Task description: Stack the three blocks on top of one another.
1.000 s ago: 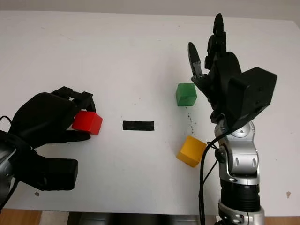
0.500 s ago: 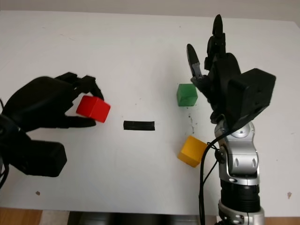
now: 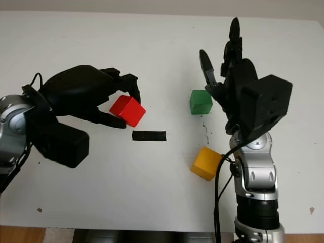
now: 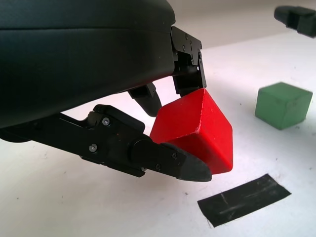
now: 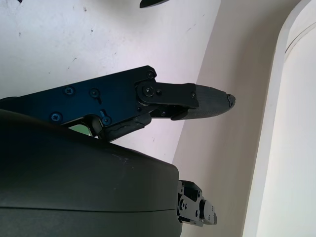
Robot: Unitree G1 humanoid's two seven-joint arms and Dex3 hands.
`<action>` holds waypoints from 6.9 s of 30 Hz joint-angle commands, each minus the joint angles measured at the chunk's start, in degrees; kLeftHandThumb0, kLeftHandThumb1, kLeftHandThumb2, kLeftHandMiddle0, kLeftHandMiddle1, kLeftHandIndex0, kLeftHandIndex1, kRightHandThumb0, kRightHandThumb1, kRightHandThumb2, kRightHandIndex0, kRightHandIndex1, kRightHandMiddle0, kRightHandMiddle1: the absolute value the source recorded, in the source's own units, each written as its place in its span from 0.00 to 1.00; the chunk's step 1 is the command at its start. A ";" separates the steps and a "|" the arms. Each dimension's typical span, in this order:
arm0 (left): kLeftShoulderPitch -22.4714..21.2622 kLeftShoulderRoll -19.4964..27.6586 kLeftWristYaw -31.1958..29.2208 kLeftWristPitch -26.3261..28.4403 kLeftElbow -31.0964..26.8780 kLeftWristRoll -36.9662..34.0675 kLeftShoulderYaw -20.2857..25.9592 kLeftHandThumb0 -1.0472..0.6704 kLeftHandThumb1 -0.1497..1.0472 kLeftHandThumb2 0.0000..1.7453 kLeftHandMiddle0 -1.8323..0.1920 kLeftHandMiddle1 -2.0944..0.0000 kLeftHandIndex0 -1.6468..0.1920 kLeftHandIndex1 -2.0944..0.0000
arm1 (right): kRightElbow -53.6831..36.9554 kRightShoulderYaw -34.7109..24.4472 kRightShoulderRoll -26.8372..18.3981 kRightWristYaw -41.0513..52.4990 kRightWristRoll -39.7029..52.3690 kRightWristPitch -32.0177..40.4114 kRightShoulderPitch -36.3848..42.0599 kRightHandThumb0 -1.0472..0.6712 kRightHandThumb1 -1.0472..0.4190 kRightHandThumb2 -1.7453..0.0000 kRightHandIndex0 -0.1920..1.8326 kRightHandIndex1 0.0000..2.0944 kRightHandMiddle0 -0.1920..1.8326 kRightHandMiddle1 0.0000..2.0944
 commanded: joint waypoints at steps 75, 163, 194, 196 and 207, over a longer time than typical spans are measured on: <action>-8.94 -4.25 5.99 -18.68 11.10 17.10 -11.86 0.18 0.91 0.03 0.95 0.96 0.93 0.88 | -0.67 1.25 0.16 -0.35 -1.36 -1.56 0.61 0.22 0.00 0.76 0.00 0.00 0.00 0.01; 10.22 -20.37 21.65 9.73 20.59 -47.32 27.54 0.17 1.00 0.36 1.00 1.00 1.00 1.00 | -15.85 -4.88 -51.74 46.84 -16.01 -47.60 17.95 0.31 0.19 0.97 0.15 0.03 0.31 0.04; 10.10 -19.41 20.72 9.42 20.97 -46.18 27.57 0.16 1.00 0.35 1.00 1.00 1.00 1.00 | -4.26 -1.63 -45.70 28.99 -26.40 -58.41 19.26 0.35 0.14 0.97 0.21 0.03 0.37 0.04; 10.08 -19.52 20.69 9.45 21.01 -46.30 27.70 0.16 1.00 0.36 1.00 1.00 1.00 1.00 | -4.04 -0.63 -45.70 29.35 -26.33 -57.82 18.78 0.35 0.14 0.97 0.20 0.03 0.37 0.04; 10.02 -20.02 21.64 9.34 20.96 -45.93 27.42 0.16 1.00 0.36 1.00 1.00 1.00 1.00 | -1.80 2.35 -44.91 28.58 -27.54 -57.47 16.99 0.32 0.15 0.97 0.20 0.03 0.39 0.05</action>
